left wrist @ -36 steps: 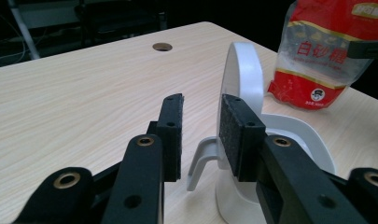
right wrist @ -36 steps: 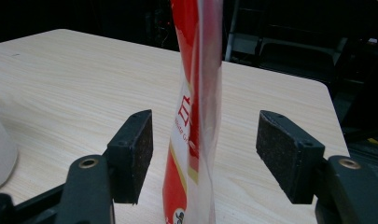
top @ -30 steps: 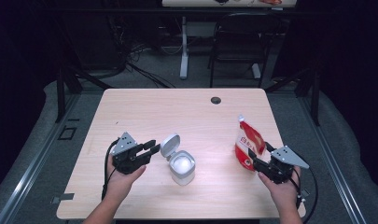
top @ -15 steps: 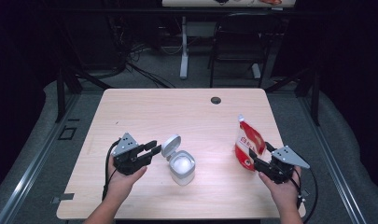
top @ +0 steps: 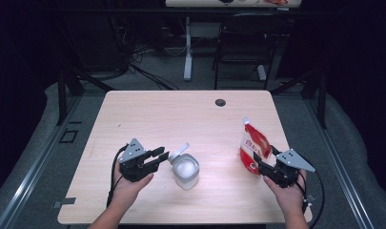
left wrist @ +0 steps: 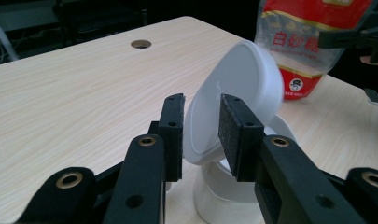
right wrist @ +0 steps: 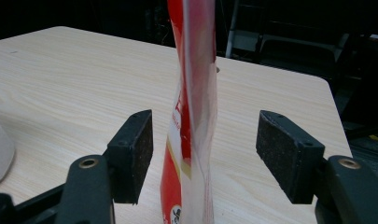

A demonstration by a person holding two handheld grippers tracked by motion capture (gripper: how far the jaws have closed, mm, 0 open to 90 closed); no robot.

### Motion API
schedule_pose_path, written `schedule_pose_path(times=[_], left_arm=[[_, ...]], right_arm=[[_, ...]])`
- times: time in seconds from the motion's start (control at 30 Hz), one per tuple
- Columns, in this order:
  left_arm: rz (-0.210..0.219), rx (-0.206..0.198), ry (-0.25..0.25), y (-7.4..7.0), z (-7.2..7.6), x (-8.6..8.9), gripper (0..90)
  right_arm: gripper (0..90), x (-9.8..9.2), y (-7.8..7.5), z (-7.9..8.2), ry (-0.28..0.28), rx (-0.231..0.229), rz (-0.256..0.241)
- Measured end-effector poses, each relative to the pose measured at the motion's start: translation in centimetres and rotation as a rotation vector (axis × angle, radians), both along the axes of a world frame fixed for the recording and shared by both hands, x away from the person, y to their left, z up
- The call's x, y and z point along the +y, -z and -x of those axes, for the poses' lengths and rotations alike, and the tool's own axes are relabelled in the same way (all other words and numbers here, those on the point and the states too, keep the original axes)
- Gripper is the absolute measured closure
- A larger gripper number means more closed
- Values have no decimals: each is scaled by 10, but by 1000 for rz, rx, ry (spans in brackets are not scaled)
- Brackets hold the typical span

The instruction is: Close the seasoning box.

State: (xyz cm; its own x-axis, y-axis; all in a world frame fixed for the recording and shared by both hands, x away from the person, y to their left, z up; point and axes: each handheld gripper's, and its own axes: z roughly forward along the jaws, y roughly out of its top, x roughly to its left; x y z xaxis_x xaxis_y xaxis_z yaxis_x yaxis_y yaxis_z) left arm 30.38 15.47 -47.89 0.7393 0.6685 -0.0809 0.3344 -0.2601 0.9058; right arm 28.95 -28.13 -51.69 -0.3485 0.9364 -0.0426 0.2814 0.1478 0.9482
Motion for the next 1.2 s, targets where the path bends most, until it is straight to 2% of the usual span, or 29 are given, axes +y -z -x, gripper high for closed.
schedule_pose_path(times=[0.23,0.4,0.67,0.87,1.1,1.2], left_arm=[[-18,9,37,4,5,-11,710],[-24,12,49,4,5,-13,700],[-22,14,33,3,4,-8,689],[-7,10,-2,1,0,1,652],[23,9,-71,-2,-8,17,575],[22,2,-99,-2,-13,24,531]], right_arm=[[368,1,0,0,-8,8,4],[368,2,0,-1,-8,4,4],[369,2,0,0,-7,5,5],[368,1,0,0,-6,8,7],[368,4,-1,1,-8,4,8],[368,4,0,0,-6,7,6]])
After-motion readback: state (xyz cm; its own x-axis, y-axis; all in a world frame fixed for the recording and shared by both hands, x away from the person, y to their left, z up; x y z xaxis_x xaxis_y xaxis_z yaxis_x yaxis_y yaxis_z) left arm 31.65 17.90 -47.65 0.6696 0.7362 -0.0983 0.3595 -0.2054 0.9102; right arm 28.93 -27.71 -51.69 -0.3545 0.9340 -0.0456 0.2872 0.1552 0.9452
